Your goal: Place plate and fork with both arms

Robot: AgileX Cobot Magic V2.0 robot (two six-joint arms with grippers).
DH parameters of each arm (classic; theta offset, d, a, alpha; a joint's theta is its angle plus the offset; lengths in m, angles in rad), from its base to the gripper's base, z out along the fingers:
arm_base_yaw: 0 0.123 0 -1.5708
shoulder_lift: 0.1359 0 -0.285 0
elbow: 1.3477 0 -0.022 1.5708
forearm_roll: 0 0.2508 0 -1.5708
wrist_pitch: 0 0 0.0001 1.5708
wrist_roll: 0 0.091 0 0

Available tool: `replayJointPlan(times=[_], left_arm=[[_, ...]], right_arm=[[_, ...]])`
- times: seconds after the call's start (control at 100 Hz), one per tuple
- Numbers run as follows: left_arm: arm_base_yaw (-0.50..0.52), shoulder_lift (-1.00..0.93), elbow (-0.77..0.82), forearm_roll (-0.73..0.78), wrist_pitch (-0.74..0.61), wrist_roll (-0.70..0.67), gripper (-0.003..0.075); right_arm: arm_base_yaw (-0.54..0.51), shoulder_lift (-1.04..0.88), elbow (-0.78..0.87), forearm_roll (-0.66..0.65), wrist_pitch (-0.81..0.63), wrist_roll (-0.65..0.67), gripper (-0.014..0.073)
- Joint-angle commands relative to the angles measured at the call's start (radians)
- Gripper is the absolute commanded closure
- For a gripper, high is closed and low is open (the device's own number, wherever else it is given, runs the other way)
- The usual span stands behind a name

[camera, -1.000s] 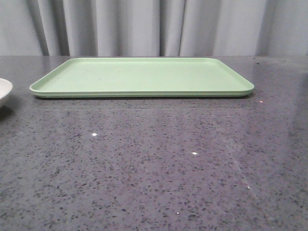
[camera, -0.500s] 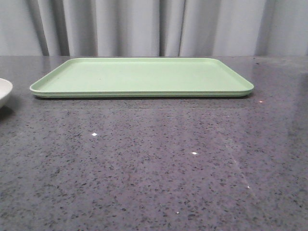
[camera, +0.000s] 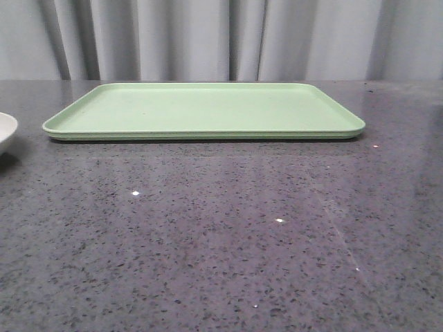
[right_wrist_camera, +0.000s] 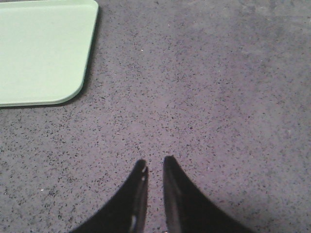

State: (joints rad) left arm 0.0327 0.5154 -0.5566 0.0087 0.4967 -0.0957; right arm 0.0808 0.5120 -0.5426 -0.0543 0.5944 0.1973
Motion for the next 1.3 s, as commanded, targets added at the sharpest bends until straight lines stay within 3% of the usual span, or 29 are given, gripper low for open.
replayJointPlan(times=[0.0, 0.08, 0.18, 0.8, 0.98, 1.29], left_arm=[[0.001, 0.009, -0.038, -0.009, -0.073, -0.004, 0.0422], [0.001, 0.009, -0.038, -0.009, -0.073, -0.004, 0.0309], [0.001, 0.009, -0.038, -0.009, -0.082, -0.004, 0.0249], [0.001, 0.025, -0.065, 0.028, -0.041, -0.01, 0.0261], [0.043, 0.121, -0.159, 0.143, 0.07, -0.143, 0.0262], [0.102, 0.361, -0.317, 0.123, 0.192, -0.139, 0.0262]], right_arm=[[-0.006, 0.01, -0.037, -0.006, -0.063, -0.006, 0.0311], [-0.006, 0.01, -0.037, -0.006, -0.063, -0.006, 0.02], [-0.006, 0.01, -0.037, -0.006, -0.063, -0.006, 0.0122], [-0.006, 0.01, -0.036, 0.001, -0.094, -0.006, 0.0118], [-0.006, 0.01, -0.036, 0.001, -0.094, -0.006, 0.0118], [-0.006, 0.01, -0.036, 0.001, -0.094, -0.006, 0.0118]])
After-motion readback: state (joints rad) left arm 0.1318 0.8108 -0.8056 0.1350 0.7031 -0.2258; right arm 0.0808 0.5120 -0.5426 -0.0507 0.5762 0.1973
